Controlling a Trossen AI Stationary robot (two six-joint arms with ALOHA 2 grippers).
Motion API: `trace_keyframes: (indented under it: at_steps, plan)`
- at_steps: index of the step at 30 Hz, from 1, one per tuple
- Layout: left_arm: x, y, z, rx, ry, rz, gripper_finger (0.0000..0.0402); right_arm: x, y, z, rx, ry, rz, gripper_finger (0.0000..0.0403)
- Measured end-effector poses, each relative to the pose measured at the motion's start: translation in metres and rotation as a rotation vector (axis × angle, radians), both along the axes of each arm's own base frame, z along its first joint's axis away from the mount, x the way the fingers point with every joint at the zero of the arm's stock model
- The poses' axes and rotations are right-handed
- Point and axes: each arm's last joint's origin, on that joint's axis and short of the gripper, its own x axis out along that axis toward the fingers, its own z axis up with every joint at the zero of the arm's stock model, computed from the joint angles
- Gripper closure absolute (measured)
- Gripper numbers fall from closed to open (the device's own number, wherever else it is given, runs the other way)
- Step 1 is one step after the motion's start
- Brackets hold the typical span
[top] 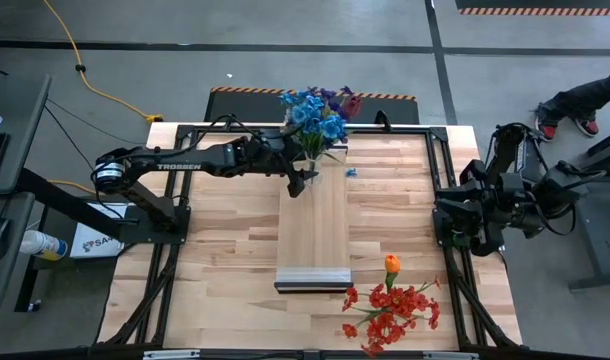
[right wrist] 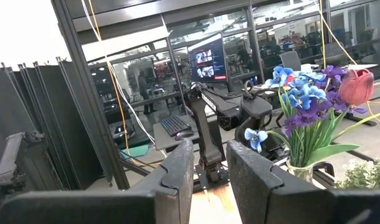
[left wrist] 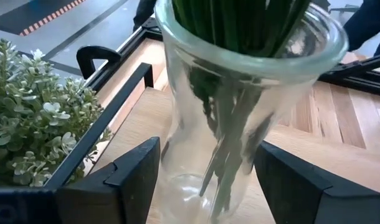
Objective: Pick and place flowers into a vace then onto a shelf
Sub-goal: Put the left transparent vase on the shelf, then put the transparent vase on the shelf
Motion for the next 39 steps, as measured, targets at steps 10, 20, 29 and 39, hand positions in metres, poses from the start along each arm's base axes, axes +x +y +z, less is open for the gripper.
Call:
trace_keyframes:
  at_steps: [10, 20, 29, 39]
  plan:
    - [0.0, 0.0, 0.0, -0.008, -0.001, -0.008, 0.009, 0.0, 0.0, 0.0, 0.004, -0.001, 0.001, 0.0315]
    - [-0.001, -0.001, -0.003, -0.012, 0.032, -0.008, 0.0073, 0.0, 0.0, 0.0, 0.004, -0.001, 0.001, 0.0315]
    - [-0.004, 0.001, -0.005, 0.017, 0.072, 0.051, 0.0041, 0.0, 0.0, 0.0, 0.006, -0.003, 0.005, 0.0315]
    - [-0.022, -0.003, 0.012, 0.029, 0.081, 0.056, 0.002, 0.0, 0.001, 0.0, -0.001, -0.01, 0.023, 0.0316]
